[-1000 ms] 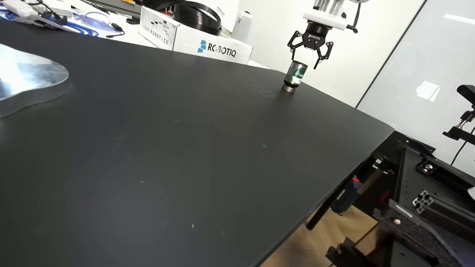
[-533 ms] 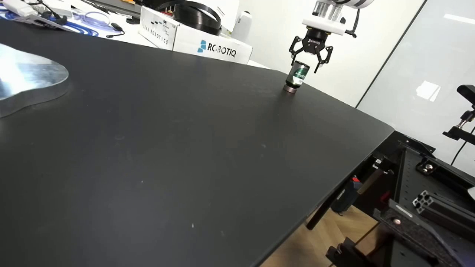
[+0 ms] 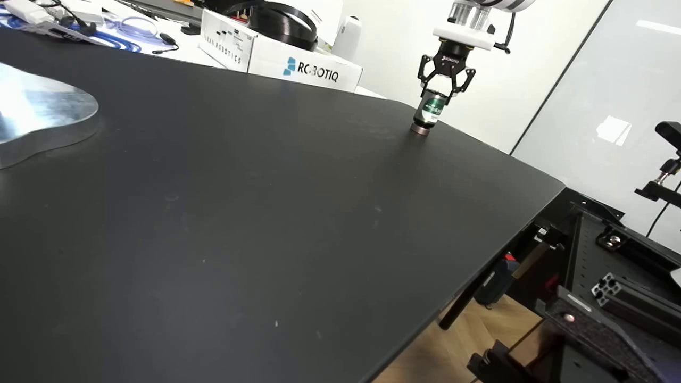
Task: Move the bottle forward then to the left then twist it ninety degrees.
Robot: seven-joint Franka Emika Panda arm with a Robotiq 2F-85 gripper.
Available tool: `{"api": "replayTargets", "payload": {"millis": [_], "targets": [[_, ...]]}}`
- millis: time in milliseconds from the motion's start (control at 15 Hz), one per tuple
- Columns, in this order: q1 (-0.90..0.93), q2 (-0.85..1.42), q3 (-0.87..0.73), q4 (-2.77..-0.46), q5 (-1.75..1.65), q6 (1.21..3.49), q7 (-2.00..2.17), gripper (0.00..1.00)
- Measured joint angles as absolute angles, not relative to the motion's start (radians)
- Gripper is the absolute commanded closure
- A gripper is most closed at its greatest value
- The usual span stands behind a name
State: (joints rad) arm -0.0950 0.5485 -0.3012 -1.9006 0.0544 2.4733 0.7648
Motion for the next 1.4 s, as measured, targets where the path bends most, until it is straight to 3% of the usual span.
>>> {"api": "replayTargets", "payload": {"millis": [733,1400], "targets": [[-0.062,0.443,-0.261,-1.896,0.051,2.359,0.742,0.55],[0.055,0.056,-0.146,-2.392,-0.102,2.449,0.742,0.55]]}}
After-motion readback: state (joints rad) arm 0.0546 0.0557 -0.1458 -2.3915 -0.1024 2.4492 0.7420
